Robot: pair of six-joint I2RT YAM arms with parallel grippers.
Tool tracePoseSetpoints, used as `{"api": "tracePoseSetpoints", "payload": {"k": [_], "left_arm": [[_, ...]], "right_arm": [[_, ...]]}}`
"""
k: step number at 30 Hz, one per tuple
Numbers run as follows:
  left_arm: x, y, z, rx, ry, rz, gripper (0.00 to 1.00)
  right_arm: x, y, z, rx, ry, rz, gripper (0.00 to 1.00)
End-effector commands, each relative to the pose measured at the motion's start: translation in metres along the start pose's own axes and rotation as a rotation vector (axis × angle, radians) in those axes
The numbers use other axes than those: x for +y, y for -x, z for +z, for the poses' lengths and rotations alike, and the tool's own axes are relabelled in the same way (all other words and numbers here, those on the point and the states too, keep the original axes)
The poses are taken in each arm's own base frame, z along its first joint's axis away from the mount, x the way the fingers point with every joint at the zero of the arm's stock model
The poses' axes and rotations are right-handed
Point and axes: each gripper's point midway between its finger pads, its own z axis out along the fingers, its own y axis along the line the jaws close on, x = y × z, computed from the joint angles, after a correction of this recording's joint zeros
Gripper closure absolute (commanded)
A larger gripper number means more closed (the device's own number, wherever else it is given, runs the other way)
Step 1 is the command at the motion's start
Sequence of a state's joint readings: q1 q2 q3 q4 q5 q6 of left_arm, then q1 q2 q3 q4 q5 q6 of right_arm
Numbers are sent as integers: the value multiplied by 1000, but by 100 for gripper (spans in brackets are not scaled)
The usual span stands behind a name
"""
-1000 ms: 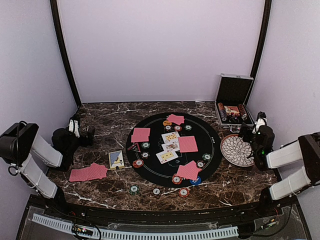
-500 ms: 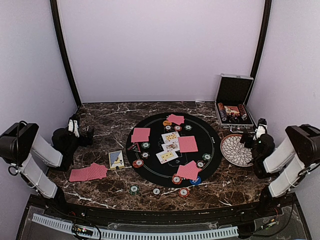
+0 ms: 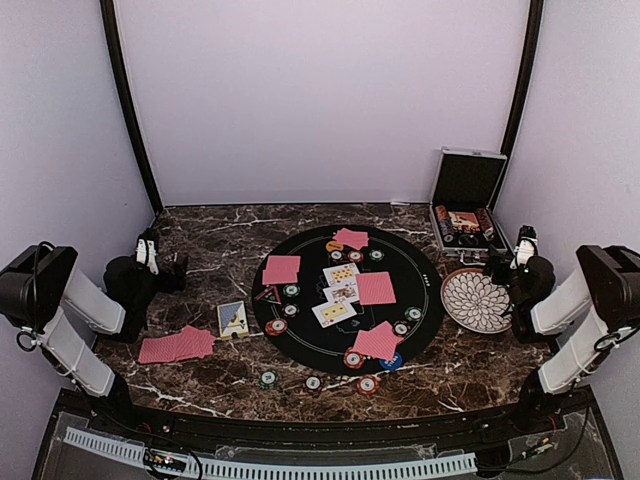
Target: Distribute texas hold em gaming equipment
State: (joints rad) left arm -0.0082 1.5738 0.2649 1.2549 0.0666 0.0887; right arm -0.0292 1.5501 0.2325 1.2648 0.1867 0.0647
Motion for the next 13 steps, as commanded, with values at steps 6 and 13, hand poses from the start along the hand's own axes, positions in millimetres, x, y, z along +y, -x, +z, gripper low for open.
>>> {"api": "tracePoseSetpoints", "payload": {"k": [6,13], "left_arm": [[3,5,2,-12,10,-7,1],[3,5,2,-13,10,-7,1]], "right_arm": [[8,8,2,-21,49,-3,2],[10,7,2,-21,58,-5,2]]}}
